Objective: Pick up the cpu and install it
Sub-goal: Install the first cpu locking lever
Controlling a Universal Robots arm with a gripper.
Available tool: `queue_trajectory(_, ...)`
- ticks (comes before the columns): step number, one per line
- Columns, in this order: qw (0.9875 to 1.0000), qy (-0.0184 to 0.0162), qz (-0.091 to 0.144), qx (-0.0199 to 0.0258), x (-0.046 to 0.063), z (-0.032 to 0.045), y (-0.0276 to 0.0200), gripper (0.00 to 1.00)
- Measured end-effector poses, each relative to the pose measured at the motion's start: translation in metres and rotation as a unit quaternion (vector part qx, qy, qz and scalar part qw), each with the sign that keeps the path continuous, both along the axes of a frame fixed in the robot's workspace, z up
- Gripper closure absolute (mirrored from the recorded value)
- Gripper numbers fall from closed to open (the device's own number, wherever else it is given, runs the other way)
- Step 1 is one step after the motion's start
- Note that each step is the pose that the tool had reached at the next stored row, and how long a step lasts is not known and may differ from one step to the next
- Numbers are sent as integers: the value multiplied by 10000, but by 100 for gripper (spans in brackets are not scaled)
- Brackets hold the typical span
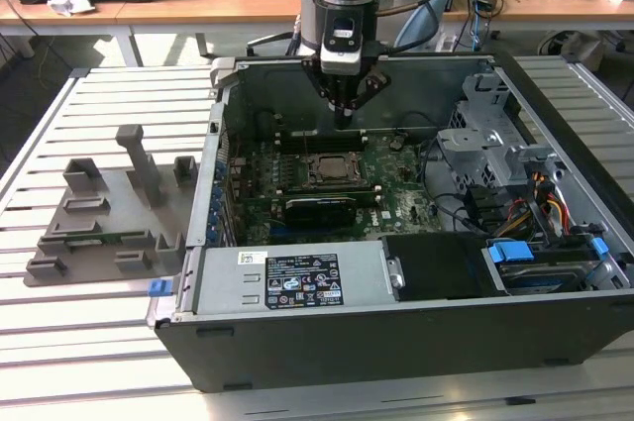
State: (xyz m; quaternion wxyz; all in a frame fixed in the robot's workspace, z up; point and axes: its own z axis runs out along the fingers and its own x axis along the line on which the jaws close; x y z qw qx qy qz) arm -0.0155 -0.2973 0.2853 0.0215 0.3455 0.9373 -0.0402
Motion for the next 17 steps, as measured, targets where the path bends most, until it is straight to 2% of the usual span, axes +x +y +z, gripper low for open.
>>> queue_trajectory(6,9997,0,255,0,0,0,0,89)
queue_trajectory(12,9985,0,544,0,0,0,0,89)
queue_trajectory(15,9969,0,786,0,0,0,0,89)
queue_trajectory(17,9963,0,855,0,0,0,0,89)
